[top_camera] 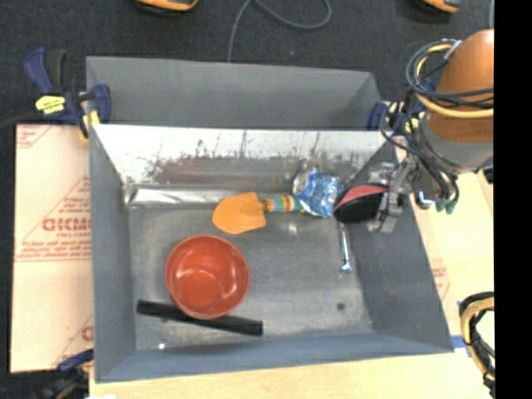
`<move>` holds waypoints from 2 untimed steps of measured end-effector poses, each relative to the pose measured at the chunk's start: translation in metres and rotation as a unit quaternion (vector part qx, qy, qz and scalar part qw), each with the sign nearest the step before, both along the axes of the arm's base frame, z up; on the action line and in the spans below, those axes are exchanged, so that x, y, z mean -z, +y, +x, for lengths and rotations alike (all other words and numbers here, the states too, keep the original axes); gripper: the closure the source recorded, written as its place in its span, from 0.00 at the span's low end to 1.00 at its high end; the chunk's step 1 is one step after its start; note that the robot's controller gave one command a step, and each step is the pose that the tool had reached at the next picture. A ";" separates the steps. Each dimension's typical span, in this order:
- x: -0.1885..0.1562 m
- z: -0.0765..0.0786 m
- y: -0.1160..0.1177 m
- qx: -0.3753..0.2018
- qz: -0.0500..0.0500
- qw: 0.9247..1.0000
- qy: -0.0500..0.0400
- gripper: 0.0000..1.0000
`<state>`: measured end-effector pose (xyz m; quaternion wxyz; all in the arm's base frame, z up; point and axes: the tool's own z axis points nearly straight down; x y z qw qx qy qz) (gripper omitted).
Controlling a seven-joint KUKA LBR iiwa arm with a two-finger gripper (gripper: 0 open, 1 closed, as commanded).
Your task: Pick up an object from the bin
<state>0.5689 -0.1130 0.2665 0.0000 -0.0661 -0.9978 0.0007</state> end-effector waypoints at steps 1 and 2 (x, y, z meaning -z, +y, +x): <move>0.045 0.004 0.007 -0.028 -0.001 1.000 -0.003 1.00; 0.093 0.021 0.025 -0.132 -0.003 0.991 -0.006 1.00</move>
Offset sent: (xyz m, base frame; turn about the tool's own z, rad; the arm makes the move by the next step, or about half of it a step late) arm 0.0268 0.0337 -0.1054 -0.2946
